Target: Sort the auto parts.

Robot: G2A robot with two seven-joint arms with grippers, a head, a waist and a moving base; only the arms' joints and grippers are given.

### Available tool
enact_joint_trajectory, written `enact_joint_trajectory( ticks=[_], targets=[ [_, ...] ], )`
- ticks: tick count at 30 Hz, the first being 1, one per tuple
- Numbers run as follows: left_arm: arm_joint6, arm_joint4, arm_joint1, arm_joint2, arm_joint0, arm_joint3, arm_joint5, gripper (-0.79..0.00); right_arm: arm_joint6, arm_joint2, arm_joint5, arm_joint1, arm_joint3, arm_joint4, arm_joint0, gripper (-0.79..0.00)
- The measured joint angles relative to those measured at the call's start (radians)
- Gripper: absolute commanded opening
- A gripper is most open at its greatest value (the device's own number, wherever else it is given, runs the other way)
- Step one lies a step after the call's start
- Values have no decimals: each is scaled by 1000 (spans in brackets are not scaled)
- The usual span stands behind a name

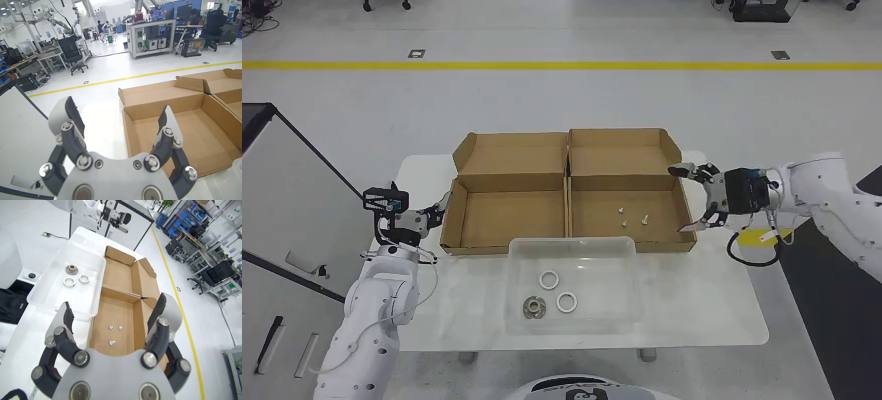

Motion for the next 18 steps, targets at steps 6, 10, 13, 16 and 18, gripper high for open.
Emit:
enact_joint_trajectory(
  ticks=[6, 10, 13, 16, 18],
  targets=[
    [0, 0, 0, 0, 0, 0, 0, 0, -78, -21, 79, 36, -40, 23, -21, 0],
    [0, 0, 0, 0, 0, 0, 0, 0, -78, -22, 79, 36, -40, 23, -21, 0],
    [0, 0, 0, 0, 0, 0, 0, 0, -77, -22, 79, 36, -40, 23, -21, 0],
    [0, 0, 0, 0, 0, 0, 0, 0, -77, -22, 79, 36, -40, 23, -21, 0],
    [0, 0, 0, 0, 0, 0, 0, 0, -77, -22, 79, 36, -40, 23, -21, 0]
  ],
)
